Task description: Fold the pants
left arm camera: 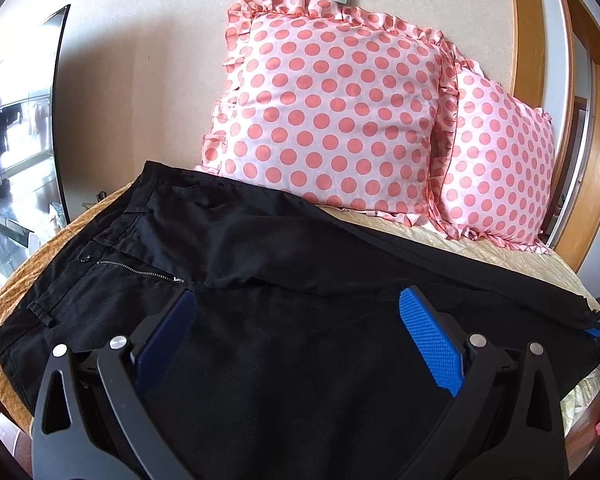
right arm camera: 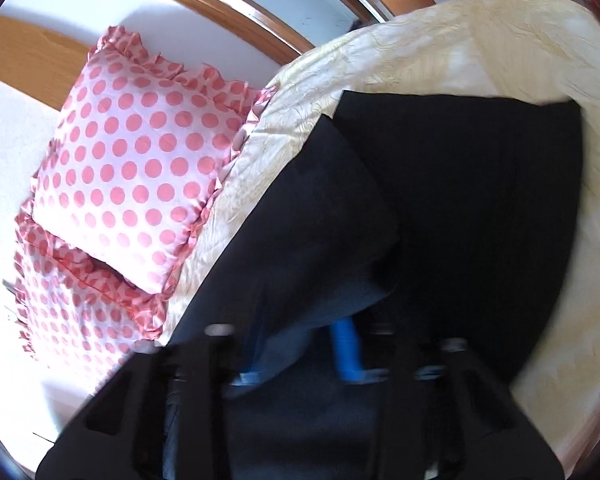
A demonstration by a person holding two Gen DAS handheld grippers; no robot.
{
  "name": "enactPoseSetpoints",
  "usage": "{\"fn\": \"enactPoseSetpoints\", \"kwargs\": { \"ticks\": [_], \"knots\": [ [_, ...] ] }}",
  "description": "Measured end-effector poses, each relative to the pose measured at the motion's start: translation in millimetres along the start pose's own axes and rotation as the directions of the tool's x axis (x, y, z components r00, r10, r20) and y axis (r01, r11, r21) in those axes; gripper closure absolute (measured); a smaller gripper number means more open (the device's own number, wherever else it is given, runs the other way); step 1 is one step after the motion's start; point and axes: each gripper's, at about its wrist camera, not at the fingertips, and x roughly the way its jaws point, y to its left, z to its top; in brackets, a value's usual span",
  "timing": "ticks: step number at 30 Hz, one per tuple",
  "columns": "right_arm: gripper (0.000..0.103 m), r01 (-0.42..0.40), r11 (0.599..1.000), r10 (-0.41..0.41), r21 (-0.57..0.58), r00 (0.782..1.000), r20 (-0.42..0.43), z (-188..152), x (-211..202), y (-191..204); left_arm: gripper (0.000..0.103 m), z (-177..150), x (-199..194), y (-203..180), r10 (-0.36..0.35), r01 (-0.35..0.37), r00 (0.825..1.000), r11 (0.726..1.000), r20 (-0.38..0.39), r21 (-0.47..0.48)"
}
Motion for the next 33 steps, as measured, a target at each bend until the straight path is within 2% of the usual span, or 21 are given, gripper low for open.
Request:
{"fn": "enactPoseSetpoints", "kwargs": {
  "ticks": [3,7,9,11,12,14,17,22,24,25,27,30,33],
  "knots": [
    [0.101,-0.084,0.996,0.083,0.014,0.996,0.031,20,-2,-3,0.002,2,-3,-2,-0.019,0.019,1.0,1.0,-0.009,-0.012],
    [0.101,-0.151,0.987,0.159,-0.055,0.973,0.165,41,-48,4,0.002,3,-8,-7,0.001,-0.001,1.0,1.0,0.007,0.01],
    [0.101,-0.136,0.989,0.147,-0.062,0.965,0.219,42,-69,-4,0.002,4,-9,-10,0.008,-0.008,1.0,1.0,0.009,0.021],
    [0.101,-0.081,0.996,0.087,-0.033,0.964,0.251,37,-85,-26,0.002,5,-10,-10,0.007,-0.007,1.0,1.0,0.011,0.029],
    [0.101,-0.057,0.998,0.06,-0.019,0.967,0.248,34,-85,-35,0.002,6,-10,-10,0.006,-0.006,1.0,1.0,0.013,0.03],
    [0.101,0.004,1.0,-0.005,0.007,0.983,0.182,29,-74,-59,0.002,11,-9,-5,-0.018,0.018,1.0,1.0,0.019,0.019],
    [0.101,-0.005,0.999,-0.001,0.041,0.991,0.134,25,-65,-75,0.002,25,-2,7,-0.049,0.05,0.998,0.998,0.025,-0.025],
    [0.1,0.029,0.999,-0.024,-0.039,0.99,0.14,18,-63,-65,0.002,78,41,39,-0.015,0.007,0.997,0.992,-0.071,-0.122],
    [0.1,0.03,0.998,-0.023,-0.047,0.99,0.141,18,-62,-64,0.002,102,68,44,-0.011,-0.004,0.993,0.993,-0.119,-0.121],
    [0.1,0.029,0.998,-0.021,-0.052,0.99,0.14,18,-62,-64,0.002,120,93,44,0.019,-0.037,0.985,0.994,-0.173,-0.1],
    [0.1,0.029,0.998,-0.02,-0.058,0.99,0.14,18,-63,-65,0.002,137,124,44,0.07,-0.091,0.97,0.993,-0.231,-0.08],
    [0.1,0.045,0.996,-0.034,-0.077,0.99,0.139,19,-62,-63,0.002,160,190,54,0.121,-0.169,0.92,0.981,-0.373,-0.098],
    [0.1,0.055,0.995,-0.042,-0.089,0.989,0.14,20,-61,-61,0.002,166,243,73,0.157,-0.278,0.855,0.943,-0.495,-0.181]
  ]
}}
